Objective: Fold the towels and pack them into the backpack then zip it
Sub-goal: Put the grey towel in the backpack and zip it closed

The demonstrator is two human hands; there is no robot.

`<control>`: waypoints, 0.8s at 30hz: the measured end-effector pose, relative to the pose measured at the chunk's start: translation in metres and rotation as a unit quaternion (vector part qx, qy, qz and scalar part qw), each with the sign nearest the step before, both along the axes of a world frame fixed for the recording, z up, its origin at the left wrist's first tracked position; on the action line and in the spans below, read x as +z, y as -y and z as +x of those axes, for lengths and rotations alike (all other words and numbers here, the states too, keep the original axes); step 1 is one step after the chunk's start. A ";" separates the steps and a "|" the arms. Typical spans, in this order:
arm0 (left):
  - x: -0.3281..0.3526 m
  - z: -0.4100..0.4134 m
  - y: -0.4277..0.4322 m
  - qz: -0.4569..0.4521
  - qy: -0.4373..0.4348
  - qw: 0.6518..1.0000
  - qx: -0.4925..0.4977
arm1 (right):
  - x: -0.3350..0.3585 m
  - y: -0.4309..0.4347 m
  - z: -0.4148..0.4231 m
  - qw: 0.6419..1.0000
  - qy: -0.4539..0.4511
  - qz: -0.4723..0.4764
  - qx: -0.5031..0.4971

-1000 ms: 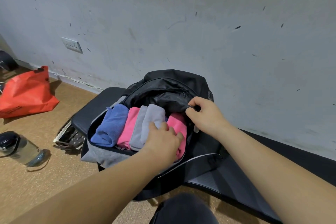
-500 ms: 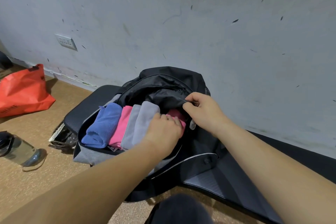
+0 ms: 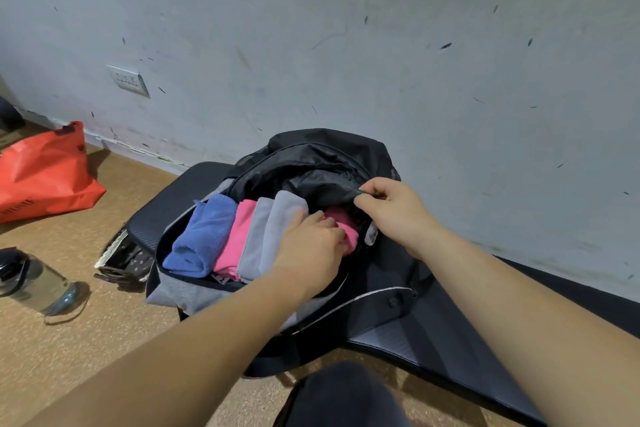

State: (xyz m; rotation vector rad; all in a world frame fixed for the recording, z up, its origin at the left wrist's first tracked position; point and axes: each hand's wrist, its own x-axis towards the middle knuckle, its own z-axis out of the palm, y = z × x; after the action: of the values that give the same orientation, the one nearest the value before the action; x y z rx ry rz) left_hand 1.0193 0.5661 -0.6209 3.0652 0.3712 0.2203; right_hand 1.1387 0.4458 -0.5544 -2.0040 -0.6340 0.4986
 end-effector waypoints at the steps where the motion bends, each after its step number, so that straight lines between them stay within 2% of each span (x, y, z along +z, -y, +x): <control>1: 0.005 -0.013 -0.006 -0.002 0.040 0.999 -0.013 | 0.001 0.000 -0.002 1.000 0.001 -0.007 -0.001; 3: 0.010 -0.046 -0.018 0.005 0.090 0.996 0.004 | 0.002 -0.003 -0.006 0.999 0.018 -0.028 -0.006; 5: 0.010 -0.076 -0.028 -0.027 0.096 0.993 0.061 | 0.003 -0.008 -0.010 0.995 0.065 -0.069 -0.008; 8: 0.007 -0.097 -0.031 -0.207 0.110 0.957 0.172 | 0.003 -0.017 -0.020 0.979 0.151 -0.136 0.012; 10: 0.009 -0.097 -0.030 -0.258 0.115 0.933 0.222 | 0.001 -0.021 -0.028 0.948 0.255 -0.184 0.055; 12: 0.012 -0.093 -0.028 -0.295 0.111 0.915 0.253 | -0.003 -0.024 -0.033 0.898 0.368 -0.216 0.105; 13: 0.013 -0.090 -0.026 -0.312 0.107 0.905 0.269 | -0.007 -0.026 -0.033 0.882 0.396 -0.222 0.121; 18: 0.007 -0.079 -0.020 -0.270 0.022 0.888 0.373 | -0.015 -0.038 -0.021 0.838 0.466 -0.255 0.127; 22: 0.003 -0.076 -0.023 -0.281 0.026 0.890 0.358 | -0.014 -0.043 -0.019 0.869 0.413 -0.237 0.132; 24: 0.004 -0.074 -0.024 -0.312 0.051 0.886 0.339 | -0.018 -0.044 -0.017 0.868 0.408 -0.248 0.132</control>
State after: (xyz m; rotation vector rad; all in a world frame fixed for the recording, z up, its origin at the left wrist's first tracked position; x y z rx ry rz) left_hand 0.9448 0.5906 -0.6171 2.1798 1.2211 0.2218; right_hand 1.1222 0.4896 -0.5725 -2.6316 -1.4255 -0.0931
